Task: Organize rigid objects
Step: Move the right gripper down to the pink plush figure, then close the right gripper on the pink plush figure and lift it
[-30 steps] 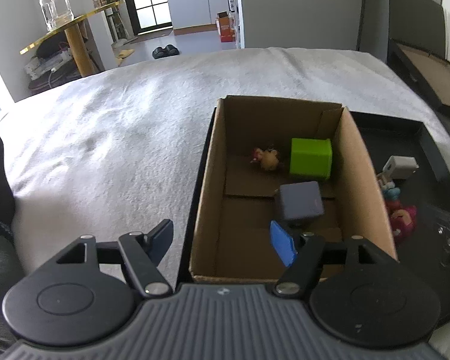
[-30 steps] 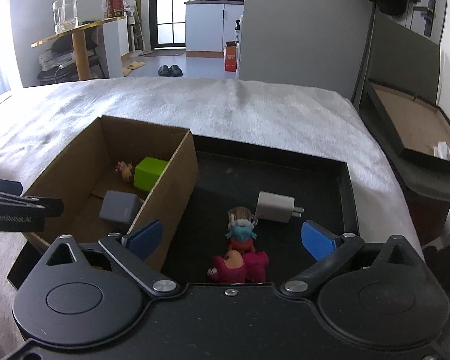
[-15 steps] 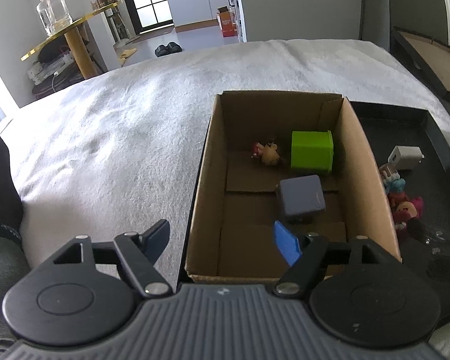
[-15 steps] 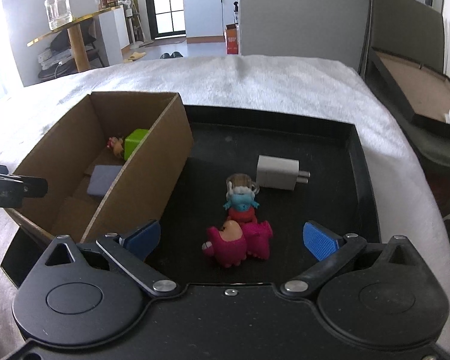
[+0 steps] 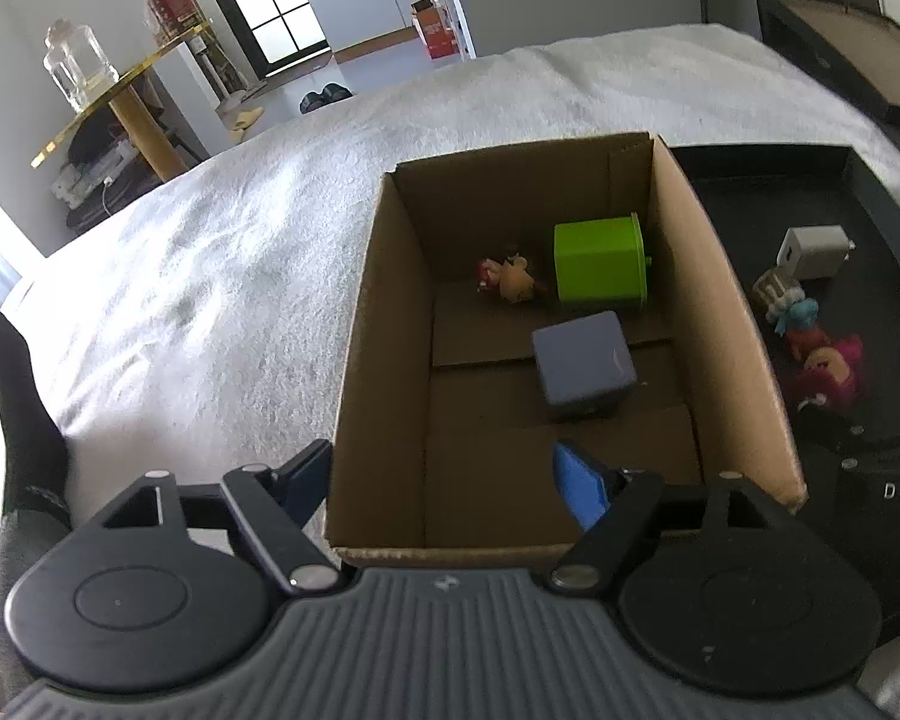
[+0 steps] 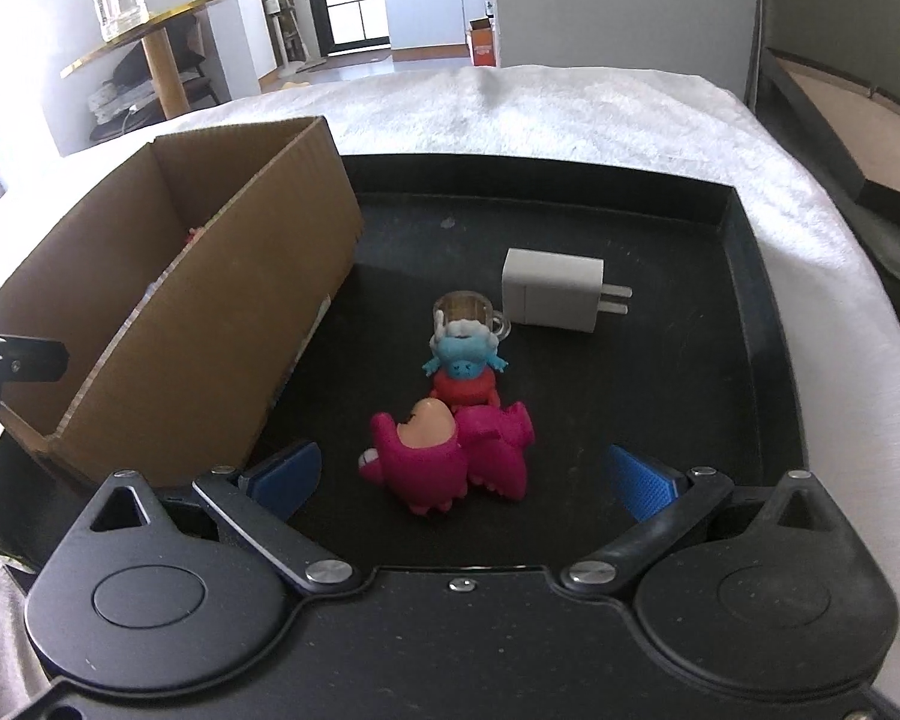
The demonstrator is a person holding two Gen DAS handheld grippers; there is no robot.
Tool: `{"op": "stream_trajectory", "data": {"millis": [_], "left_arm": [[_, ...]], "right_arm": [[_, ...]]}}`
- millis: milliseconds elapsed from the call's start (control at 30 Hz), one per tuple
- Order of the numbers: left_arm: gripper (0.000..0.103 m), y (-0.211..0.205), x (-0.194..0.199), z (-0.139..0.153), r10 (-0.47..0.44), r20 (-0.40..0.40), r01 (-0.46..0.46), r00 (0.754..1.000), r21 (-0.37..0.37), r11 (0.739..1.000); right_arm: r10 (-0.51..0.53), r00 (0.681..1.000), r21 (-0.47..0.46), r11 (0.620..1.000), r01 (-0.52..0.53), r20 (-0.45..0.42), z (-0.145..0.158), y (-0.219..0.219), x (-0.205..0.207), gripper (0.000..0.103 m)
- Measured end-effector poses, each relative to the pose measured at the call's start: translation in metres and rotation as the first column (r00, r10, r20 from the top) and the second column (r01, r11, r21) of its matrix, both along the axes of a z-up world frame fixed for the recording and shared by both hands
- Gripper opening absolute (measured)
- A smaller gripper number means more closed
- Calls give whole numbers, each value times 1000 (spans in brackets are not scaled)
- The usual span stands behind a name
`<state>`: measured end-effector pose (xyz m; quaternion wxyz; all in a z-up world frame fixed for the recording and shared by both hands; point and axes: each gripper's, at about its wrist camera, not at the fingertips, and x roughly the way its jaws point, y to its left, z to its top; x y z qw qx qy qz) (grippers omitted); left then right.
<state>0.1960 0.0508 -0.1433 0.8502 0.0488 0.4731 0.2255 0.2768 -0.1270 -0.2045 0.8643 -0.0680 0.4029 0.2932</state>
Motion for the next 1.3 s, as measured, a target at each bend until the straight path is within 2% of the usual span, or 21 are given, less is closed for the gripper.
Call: {"op": "stream_trajectory", "data": {"millis": [233,400,500,567,867,1300], "left_arm": [[79,-5,9,-1,-14,-36,15,999,48,999],[79,-7,11,0,-13,-48,16,999,68,998],[79,-9,12,0,-16,-50,19,999,74,997],[79,-8,11,0,-16,-51,19,999,75,997],[79,-2,8,3,5,-28,-4,1000,57,998],[79,8,3,4,23,13,-23,1000,27,999]], "right_arm": [[-14,1000,48,999,15,-28,-14,-7,5,102],[-13,999,72,997,17,-44,-11,-7,8,100],[-12,999,96,995,17,-49,-10,-11,8,89],[-6,999,104,995,10,-39,-8,-14,8,66],[-44,998,81,996,48,-50,1,-23,1,65],[-120,993,19,992,121,-13,25,-16,-1,65]]}}
